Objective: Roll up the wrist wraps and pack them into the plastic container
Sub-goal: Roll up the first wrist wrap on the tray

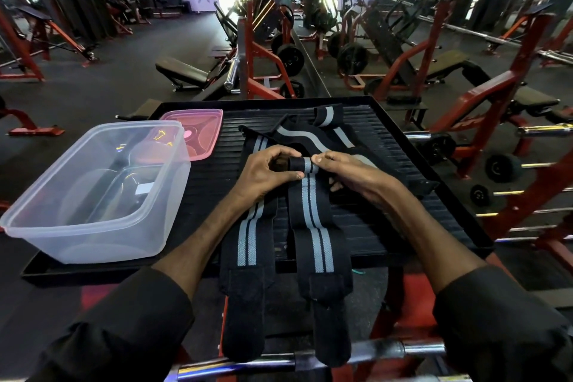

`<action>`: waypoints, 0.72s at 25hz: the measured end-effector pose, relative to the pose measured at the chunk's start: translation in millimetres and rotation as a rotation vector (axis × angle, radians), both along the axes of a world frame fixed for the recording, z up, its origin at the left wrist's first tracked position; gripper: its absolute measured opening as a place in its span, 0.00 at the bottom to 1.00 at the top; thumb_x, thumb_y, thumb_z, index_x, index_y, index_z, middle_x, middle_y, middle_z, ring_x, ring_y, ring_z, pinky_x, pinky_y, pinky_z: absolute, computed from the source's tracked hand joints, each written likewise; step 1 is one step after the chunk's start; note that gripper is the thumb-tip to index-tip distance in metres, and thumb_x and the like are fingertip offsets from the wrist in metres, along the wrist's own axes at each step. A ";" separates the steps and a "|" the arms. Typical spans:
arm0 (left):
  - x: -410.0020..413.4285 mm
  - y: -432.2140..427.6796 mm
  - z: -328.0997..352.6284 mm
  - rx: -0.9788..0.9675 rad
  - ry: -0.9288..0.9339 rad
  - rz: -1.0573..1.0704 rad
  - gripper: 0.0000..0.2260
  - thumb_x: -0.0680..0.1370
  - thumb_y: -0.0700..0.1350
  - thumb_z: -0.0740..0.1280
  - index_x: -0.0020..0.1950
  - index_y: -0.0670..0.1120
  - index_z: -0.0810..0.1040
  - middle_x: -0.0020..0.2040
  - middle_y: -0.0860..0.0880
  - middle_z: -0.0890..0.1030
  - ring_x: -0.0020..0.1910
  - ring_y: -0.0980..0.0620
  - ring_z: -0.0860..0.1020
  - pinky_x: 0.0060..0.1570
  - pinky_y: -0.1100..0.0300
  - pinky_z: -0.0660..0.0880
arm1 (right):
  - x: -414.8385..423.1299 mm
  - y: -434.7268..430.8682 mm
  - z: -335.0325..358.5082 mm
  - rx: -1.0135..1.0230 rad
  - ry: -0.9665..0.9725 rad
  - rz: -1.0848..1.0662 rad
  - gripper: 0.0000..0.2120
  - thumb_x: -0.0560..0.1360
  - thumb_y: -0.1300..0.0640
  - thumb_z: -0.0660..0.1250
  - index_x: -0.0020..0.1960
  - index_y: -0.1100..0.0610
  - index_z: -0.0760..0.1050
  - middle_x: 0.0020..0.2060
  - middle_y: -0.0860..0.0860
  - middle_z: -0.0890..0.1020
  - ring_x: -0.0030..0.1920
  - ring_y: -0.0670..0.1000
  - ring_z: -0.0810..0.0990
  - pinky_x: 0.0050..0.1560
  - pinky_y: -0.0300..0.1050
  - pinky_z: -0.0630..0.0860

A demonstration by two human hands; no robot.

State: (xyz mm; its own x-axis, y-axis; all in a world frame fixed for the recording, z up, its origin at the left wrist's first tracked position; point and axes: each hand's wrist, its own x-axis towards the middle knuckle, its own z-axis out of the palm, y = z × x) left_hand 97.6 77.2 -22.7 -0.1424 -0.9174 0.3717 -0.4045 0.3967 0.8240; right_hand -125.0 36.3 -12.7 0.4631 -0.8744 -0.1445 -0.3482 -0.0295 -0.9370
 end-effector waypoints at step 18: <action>-4.1 -10.8 -7.8 0.097 -0.017 -0.041 0.20 0.68 0.39 0.81 0.56 0.51 0.81 0.56 0.55 0.82 0.56 0.66 0.79 0.55 0.71 0.74 | -0.1 1.6 0.8 0.082 -0.284 -0.024 0.14 0.75 0.63 0.73 0.59 0.51 0.82 0.51 0.48 0.84 0.51 0.47 0.80 0.53 0.49 0.73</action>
State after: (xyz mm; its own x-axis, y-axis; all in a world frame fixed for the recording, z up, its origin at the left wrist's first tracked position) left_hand 93.5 66.4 -30.4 -0.1866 -0.9422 0.2783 -0.4039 0.3318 0.8525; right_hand -125.0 37.9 -11.9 0.4741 -0.8766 -0.0826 -0.0710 0.0554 -0.9959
